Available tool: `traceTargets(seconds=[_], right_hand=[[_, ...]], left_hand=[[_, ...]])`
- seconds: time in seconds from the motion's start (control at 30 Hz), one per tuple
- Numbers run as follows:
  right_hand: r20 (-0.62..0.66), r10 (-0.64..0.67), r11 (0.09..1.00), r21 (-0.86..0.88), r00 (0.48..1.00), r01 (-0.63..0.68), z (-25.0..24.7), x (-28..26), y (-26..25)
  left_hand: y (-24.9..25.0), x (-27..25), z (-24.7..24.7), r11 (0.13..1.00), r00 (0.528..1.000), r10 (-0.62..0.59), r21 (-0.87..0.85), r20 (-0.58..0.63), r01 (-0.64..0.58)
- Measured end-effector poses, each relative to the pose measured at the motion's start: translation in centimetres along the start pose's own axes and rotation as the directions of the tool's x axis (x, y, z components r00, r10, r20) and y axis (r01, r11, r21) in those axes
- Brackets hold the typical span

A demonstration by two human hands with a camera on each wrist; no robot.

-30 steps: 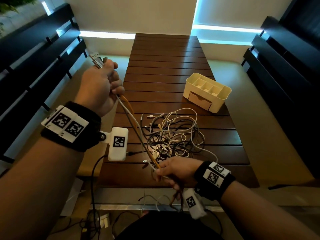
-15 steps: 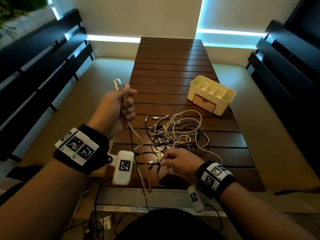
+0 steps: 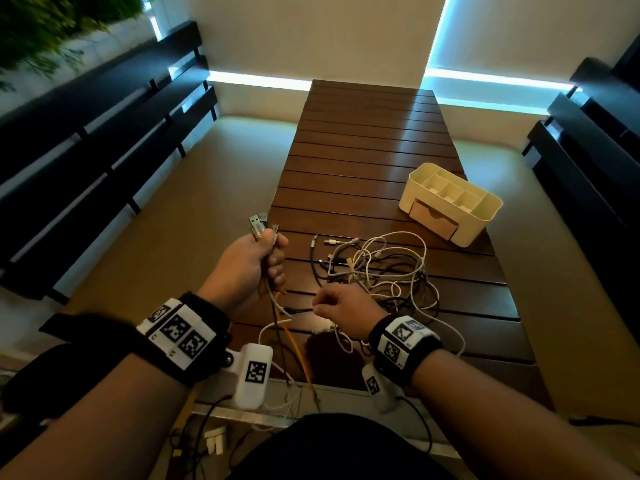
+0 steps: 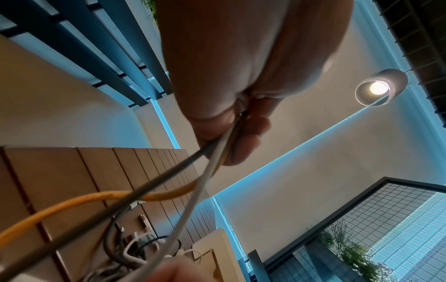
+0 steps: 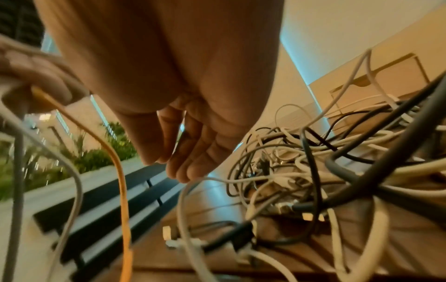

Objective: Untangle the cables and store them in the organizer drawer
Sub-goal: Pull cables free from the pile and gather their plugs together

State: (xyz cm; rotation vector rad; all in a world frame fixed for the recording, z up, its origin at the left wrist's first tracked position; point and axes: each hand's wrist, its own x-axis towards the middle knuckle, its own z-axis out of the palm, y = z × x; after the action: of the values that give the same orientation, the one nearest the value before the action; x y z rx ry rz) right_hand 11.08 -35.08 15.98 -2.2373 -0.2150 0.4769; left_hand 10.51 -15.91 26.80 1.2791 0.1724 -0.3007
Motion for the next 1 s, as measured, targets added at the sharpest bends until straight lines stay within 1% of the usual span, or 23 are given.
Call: traceTargets(seconds=[0.1,0.17,0.2,0.27,0.37,0.43,0.53,0.57,0.6,0.63,0.67,0.73,0.8,0.83,0.87,0.9,1.0], right_hand=[[0.058,-0.039,0.977,-0.206,0.998,0.05,1.7,1.6,0.4],[0.101,-0.095,0.924,-0.362,0.99,0.126,2.8,2.9,0.5],[0.119,-0.118,0.897,-0.414,0.986,0.157,3.3,3.4,0.4],[0.14,-0.103,0.871,-0.465,0.985,0.157,4.2,4.4,0.5],[0.153,-0.042,0.856,-0.504,0.987,0.115,4.7,5.5,0.7],[0.156,-0.029,0.829,-0.548,0.987,0.111,4.8,6.0,1.0],[0.153,-0.041,0.762,-0.634,0.987,0.13,4.7,6.4,1.4],[0.157,-0.043,0.758,-0.638,0.987,0.135,4.6,6.4,1.5],[0.153,-0.046,0.777,-0.616,0.987,0.132,4.4,6.5,1.5],[0.135,-0.035,0.818,-0.566,0.99,0.106,4.1,6.4,1.3],[0.09,-0.026,0.867,-0.494,0.996,0.067,3.8,6.4,1.0],[-0.034,-0.002,0.954,-0.3,0.999,-0.008,2.8,5.9,0.2],[-0.122,0.0,0.994,-0.113,0.993,-0.014,1.8,5.1,-1.1],[-0.169,-0.001,1.0,-0.023,0.986,-0.003,1.3,4.4,-1.7],[-0.241,-0.009,0.997,0.067,0.971,0.026,-0.1,4.2,-2.3],[-0.276,-0.019,0.989,0.136,0.961,0.059,-0.6,3.6,-3.0],[-0.394,-0.038,0.938,0.304,0.918,0.169,-3.4,2.1,-5.4]], left_hand=[[-0.2,-0.2,-0.7,0.999,1.0,0.006,0.037,-0.018,-0.006],[-0.1,-0.3,-1.1,0.998,0.999,0.016,0.057,-0.028,-0.014],[-0.2,-0.4,-1.3,0.998,0.999,0.021,0.055,-0.03,-0.02],[-0.2,-0.5,-1.8,0.999,0.999,0.036,0.032,-0.028,-0.035],[-0.3,-0.4,-2.7,0.998,0.996,0.063,0.018,-0.059,-0.063],[-0.3,-0.2,-3.2,0.997,0.994,0.072,0.024,-0.084,-0.071],[-0.3,0.1,-3.9,0.996,0.992,0.086,0.039,-0.094,-0.083],[-0.3,0.3,-4.0,0.995,0.991,0.089,0.043,-0.095,-0.086],[-0.2,0.5,-4.1,0.995,0.991,0.091,0.045,-0.096,-0.087],[-0.2,0.7,-4.1,0.995,0.991,0.093,0.049,-0.095,-0.089],[-0.1,0.8,-4.0,0.995,0.991,0.093,0.053,-0.092,-0.088],[0.0,1.2,-3.6,0.994,0.993,0.087,0.069,-0.082,-0.081],[0.1,1.6,-3.2,0.995,0.994,0.081,0.065,-0.07,-0.077],[-0.1,1.6,-2.9,0.995,0.995,0.077,0.062,-0.064,-0.073],[0.5,2.5,-2.1,0.994,0.997,0.077,0.085,-0.028,-0.075],[0.3,2.6,-1.9,0.994,0.998,0.066,0.091,-0.02,-0.064],[0.2,3.4,-1.2,0.991,0.999,0.046,0.124,0.014,-0.048]])
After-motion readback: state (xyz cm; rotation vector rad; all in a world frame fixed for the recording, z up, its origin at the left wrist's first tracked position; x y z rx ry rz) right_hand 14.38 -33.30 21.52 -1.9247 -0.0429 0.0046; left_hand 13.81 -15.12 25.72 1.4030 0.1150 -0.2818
